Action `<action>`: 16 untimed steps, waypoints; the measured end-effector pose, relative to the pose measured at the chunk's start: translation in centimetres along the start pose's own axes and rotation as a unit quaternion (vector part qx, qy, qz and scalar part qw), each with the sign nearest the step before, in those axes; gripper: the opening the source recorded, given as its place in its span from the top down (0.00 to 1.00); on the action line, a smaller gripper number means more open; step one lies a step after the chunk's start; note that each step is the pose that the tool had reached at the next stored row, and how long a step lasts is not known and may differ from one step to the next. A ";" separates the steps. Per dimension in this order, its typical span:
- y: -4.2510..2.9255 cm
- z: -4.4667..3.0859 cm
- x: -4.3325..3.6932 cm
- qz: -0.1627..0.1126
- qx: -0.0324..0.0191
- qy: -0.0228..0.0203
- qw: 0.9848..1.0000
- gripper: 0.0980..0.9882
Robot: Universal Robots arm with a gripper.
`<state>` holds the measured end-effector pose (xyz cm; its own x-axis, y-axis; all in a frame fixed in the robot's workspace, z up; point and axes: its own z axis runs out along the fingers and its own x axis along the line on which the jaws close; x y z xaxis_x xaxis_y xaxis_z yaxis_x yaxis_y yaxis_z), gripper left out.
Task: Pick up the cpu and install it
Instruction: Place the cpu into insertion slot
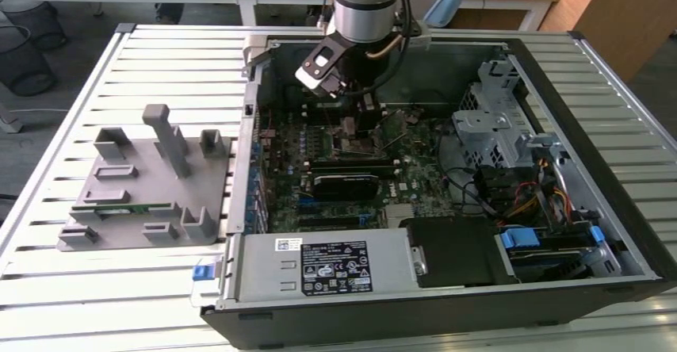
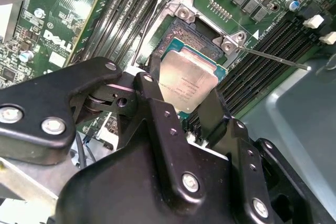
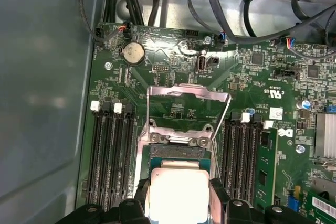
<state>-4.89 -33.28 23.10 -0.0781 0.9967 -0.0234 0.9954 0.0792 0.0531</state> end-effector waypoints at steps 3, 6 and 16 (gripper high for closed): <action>-0.01 0.22 0.01 0.000 0.000 0.000 1.000 0.51; -0.02 0.43 0.01 0.000 0.000 0.000 1.000 0.51; -0.06 1.17 0.03 0.004 0.000 0.000 1.000 0.51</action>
<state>-4.89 -33.28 21.93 -0.0701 0.9973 -0.0235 0.9960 0.0713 0.0530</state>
